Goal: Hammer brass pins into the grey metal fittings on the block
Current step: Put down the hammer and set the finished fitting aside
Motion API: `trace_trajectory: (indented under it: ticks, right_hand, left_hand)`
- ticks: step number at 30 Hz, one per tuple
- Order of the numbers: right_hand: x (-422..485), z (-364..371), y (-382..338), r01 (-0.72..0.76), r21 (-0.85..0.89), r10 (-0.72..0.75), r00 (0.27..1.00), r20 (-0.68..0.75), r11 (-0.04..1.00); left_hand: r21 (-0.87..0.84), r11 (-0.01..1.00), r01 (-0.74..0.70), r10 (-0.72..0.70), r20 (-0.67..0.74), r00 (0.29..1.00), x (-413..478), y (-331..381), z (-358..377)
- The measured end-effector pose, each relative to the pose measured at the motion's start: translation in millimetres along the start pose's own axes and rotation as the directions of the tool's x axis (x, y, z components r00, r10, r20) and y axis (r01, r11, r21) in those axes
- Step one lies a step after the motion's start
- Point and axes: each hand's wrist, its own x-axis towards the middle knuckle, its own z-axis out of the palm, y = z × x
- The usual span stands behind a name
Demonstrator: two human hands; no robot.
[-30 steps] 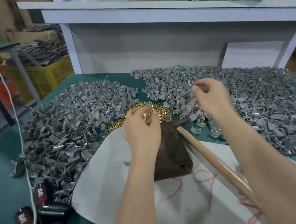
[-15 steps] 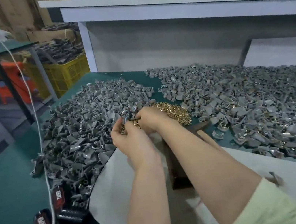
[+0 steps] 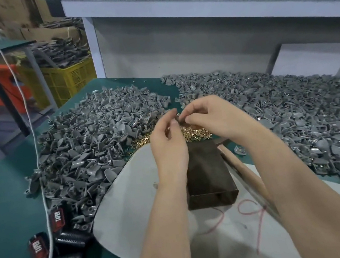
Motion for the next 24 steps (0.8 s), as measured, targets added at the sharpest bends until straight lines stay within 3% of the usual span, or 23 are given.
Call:
trace_trajectory:
  ticks: [4,8,9,11,14,16,18,24]
  right_hand:
    - [-9,-4,-1,0.025,-0.006,-0.025,1.000,-0.011,1.000]
    - [-1,-4,5,-0.040,0.262,0.046,0.999,-0.017,0.964]
    - [4,-1,10,-0.073,0.244,0.089,0.995,-0.055,0.967]
    - [22,9,23,-0.179,-0.054,0.170,0.974,-0.148,0.982]
    - [48,30,41,-0.331,-0.509,0.316,0.941,-0.118,0.794]
    - [61,40,47,-0.386,-0.618,0.432,0.898,-0.082,0.685]
    - [72,46,49,-0.351,-0.690,0.457,0.889,-0.032,0.633]
    - [82,55,48,-0.334,-0.710,0.462,0.887,-0.014,0.620]
  left_hand:
    - [-0.007,1.000,0.001,-0.001,0.020,1.000,0,1,-1]
    - [-0.244,0.961,0.133,-0.135,0.011,0.991,1,1,-3]
    - [-0.292,0.945,0.150,-0.159,-0.008,0.987,2,1,-4]
    - [-0.371,0.914,0.166,-0.201,-0.056,0.978,4,1,-5]
    - [-0.421,0.893,0.160,-0.216,-0.087,0.972,5,0,-5]
    - [-0.413,0.900,0.138,-0.196,-0.100,0.976,5,1,-4]
    - [-0.372,0.922,0.105,-0.157,-0.113,0.981,4,0,-4]
    - [-0.283,0.954,0.100,-0.137,-0.114,0.984,4,-2,-5]
